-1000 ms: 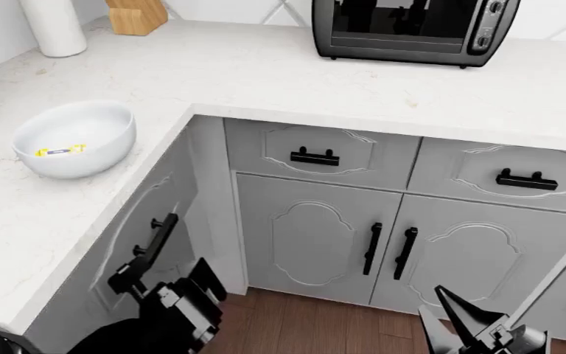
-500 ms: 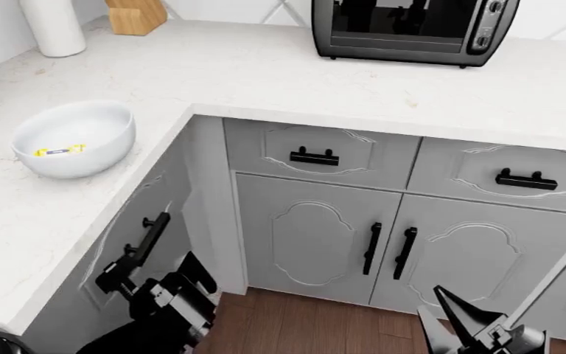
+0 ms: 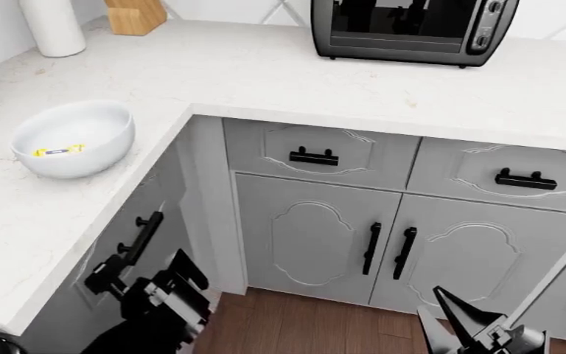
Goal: Place the bar in the bowl and close the drawer.
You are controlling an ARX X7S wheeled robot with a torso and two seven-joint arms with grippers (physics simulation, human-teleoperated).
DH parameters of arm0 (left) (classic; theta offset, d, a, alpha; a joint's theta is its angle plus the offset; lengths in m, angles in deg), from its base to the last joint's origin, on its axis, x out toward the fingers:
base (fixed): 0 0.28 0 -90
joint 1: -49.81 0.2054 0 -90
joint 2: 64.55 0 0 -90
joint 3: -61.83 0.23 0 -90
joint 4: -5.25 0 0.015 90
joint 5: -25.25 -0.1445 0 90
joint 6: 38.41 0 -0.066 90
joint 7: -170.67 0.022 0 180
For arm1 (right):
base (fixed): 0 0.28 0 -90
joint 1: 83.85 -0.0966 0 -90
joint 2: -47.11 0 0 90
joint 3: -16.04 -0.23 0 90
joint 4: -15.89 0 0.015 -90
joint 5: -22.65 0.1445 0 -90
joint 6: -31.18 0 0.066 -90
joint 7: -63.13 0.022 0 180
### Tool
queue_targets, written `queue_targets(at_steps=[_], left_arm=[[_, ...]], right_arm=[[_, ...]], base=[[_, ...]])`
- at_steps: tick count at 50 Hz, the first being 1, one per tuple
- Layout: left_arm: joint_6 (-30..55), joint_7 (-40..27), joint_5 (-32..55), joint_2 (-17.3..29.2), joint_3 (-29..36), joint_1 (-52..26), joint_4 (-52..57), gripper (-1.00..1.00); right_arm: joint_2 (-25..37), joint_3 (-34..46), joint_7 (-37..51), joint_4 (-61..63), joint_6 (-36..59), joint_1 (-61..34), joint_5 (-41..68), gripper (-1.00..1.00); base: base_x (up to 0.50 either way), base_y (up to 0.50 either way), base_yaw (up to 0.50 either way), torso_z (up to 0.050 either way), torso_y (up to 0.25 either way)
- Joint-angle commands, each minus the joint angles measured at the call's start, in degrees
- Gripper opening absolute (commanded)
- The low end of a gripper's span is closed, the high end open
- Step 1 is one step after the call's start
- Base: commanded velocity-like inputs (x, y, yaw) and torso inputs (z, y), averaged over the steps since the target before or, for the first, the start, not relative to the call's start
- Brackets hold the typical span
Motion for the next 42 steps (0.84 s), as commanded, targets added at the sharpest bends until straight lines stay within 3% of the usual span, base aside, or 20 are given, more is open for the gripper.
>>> queue_targets(at_steps=[1,42], left_arm=[[1.4,-1.1,-2.9,2.7,-2.6,0.0,-2.1,1.00],[0.5,1.5,-3.0,4.6,-6.5,-0.5,-2.1,1.00]], right_arm=[[-0.1,-0.3,0.2,-0.1,0.1,0.0,-0.2,1.00],[-0.1,-1.2,0.8,1.0,-0.8,0.9,-1.0,1.00]], base=[[0.00,0.00,0.00,0.000,0.000],[0.00,0.00,0.00,0.000,0.000]])
